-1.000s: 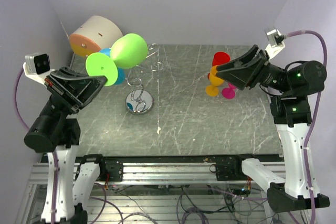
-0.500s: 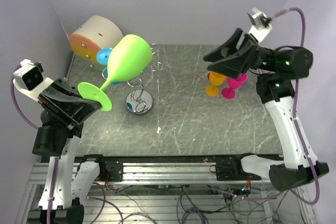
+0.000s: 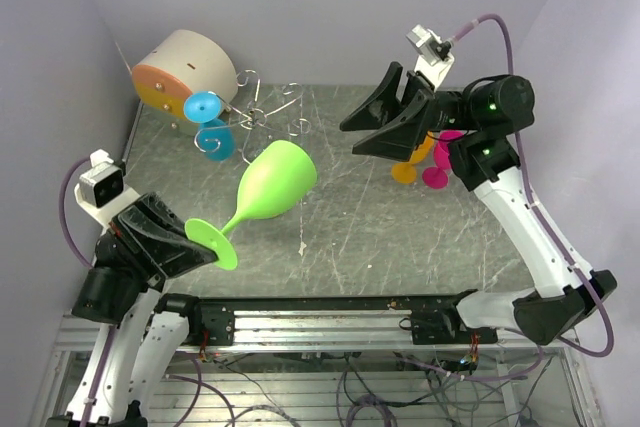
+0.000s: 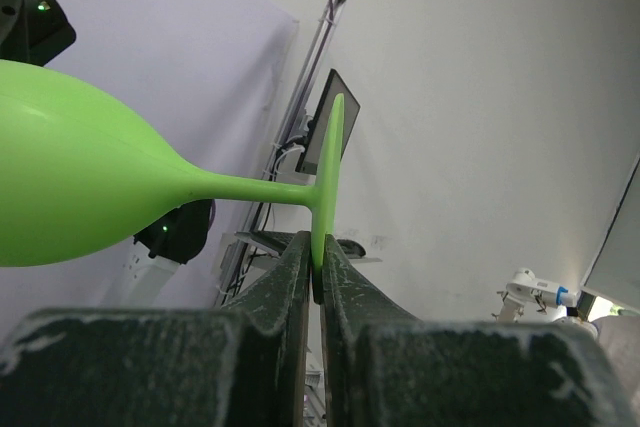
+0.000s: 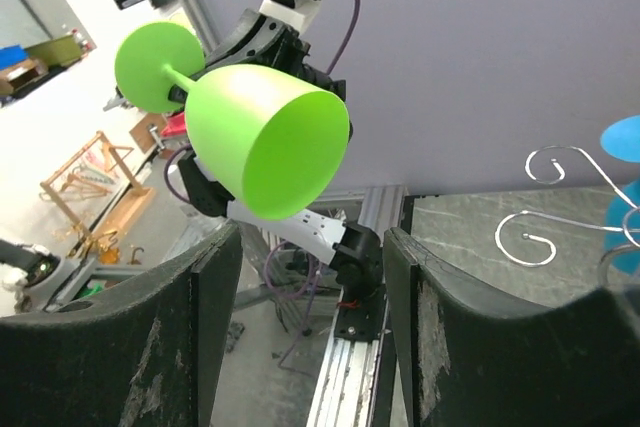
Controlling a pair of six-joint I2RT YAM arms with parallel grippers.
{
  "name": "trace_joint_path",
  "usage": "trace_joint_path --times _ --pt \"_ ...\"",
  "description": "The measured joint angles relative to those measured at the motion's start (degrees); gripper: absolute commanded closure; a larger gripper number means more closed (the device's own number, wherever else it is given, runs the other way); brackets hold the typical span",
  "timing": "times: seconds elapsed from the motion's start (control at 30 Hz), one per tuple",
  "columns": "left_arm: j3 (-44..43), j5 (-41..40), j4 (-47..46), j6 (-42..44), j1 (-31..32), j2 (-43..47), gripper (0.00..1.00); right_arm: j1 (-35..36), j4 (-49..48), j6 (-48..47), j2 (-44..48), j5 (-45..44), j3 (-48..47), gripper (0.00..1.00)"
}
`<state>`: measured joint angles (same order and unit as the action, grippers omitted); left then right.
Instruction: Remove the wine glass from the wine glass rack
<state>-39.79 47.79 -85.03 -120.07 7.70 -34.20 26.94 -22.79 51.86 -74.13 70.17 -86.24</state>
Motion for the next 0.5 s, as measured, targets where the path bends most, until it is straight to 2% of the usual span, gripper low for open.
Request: trace_joint_path --times 0.13,0.33,0.5 --pt "0.0 0.07 -0.04 0.0 0.79 1.42 0.86 2.89 -3.85 1.09 0.15 -0.13 2.16 0.42" --pt "0.81 0.07 -0.04 0.02 1.05 1.38 0.87 11.06 -4.74 -0.37 0.15 -1.49 3.98 0.43" --pt "1.79 0.04 -0.04 0.0 1.14 0.96 0.87 14.21 -6.8 -0.5 0.5 -2.58 4.52 0.45"
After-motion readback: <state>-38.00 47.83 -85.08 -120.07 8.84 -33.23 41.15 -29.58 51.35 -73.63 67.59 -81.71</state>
